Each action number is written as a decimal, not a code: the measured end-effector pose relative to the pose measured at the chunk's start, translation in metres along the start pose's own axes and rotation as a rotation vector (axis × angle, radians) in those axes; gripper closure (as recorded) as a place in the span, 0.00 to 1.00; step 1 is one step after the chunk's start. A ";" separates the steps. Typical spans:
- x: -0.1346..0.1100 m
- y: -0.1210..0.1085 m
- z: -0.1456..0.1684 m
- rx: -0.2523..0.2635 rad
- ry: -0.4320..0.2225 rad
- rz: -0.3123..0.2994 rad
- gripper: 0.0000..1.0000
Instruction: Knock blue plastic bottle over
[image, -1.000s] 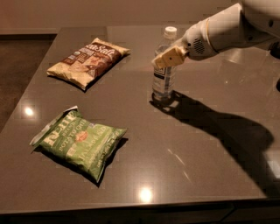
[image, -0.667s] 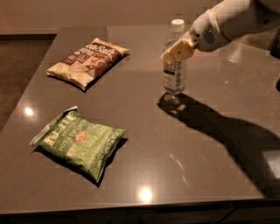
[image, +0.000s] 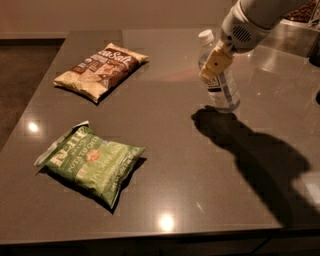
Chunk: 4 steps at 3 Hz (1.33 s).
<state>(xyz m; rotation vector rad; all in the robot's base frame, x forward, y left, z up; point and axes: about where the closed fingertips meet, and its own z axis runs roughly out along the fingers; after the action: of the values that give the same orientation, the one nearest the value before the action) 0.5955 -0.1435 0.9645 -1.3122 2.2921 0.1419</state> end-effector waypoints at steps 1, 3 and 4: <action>0.014 0.005 0.013 -0.034 0.133 -0.070 0.85; 0.017 0.028 0.036 -0.102 0.230 -0.294 0.39; 0.017 0.042 0.051 -0.150 0.251 -0.389 0.15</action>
Offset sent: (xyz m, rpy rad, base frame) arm -0.0191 0.0060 -0.0451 -0.3082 0.1270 0.2885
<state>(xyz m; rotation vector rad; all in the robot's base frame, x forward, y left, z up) 0.5718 -0.1176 0.9063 -1.9210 2.2040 0.0169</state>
